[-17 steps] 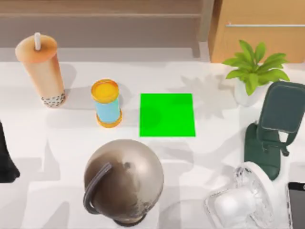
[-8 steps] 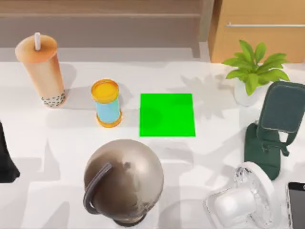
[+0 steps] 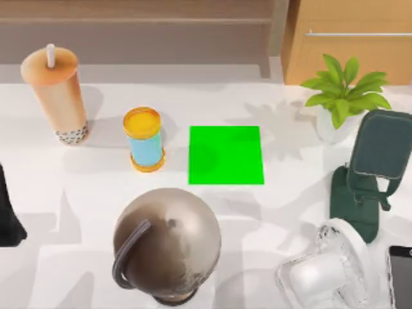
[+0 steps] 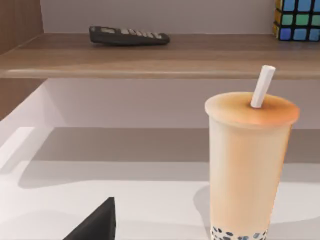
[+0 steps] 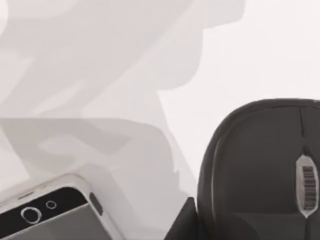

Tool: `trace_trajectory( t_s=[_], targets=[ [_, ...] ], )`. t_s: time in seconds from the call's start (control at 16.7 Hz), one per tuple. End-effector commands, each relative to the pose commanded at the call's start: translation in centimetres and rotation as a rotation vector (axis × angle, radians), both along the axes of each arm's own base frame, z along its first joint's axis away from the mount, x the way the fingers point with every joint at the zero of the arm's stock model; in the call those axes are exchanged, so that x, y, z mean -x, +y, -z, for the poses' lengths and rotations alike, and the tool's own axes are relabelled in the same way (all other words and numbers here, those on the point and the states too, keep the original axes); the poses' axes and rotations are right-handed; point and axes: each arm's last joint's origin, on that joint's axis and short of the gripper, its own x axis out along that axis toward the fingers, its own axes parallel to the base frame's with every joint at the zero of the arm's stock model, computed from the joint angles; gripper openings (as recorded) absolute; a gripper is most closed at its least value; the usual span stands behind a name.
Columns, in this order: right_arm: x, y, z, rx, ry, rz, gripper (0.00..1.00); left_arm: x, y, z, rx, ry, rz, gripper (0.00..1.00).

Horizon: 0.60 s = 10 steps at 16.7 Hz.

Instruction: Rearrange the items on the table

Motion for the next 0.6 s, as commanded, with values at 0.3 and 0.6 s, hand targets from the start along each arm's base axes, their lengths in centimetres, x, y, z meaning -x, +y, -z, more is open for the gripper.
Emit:
trace_trajectory(
  t_s=[0.3, 0.6],
  targets=[
    [-5.1, 1.7, -3.8, 0.030, -0.119, -0.040, 0.00, 0.0, 0.0, 0.0, 0.000, 0.000, 0.000, 1.00],
    [-11.8, 8.1, -7.5, -0.008, -0.203, -0.166, 0.00, 0.0, 0.0, 0.0, 0.000, 0.000, 0.000, 1.00]
  ],
)
